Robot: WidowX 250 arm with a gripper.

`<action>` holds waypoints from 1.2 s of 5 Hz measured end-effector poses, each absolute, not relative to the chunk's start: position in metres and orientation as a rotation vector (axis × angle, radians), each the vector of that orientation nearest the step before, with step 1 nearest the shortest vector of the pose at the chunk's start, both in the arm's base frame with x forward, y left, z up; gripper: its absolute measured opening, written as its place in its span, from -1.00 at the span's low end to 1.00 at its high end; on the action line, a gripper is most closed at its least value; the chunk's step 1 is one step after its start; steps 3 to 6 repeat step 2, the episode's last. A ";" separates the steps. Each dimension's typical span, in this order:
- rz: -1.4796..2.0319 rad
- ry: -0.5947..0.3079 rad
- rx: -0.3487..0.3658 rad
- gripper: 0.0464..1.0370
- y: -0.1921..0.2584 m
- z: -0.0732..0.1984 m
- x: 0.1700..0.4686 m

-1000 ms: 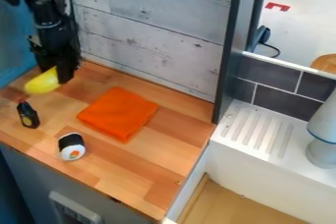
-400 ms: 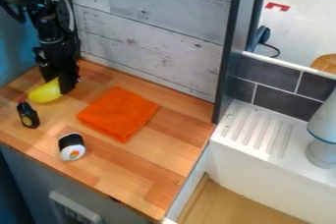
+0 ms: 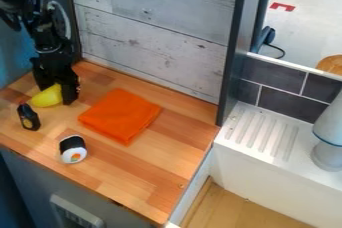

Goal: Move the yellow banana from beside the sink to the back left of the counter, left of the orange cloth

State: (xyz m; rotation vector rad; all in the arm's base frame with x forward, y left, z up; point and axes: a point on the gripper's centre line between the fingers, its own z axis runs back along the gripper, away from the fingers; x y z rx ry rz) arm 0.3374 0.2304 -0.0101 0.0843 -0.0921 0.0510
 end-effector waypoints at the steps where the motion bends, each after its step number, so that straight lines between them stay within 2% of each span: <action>1: 0.048 -0.152 0.084 0.93 0.224 0.023 0.338; 2: 0.061 -0.195 0.063 0.93 0.205 0.078 0.319; 6: 0.061 -0.195 0.063 0.93 0.205 0.078 0.319</action>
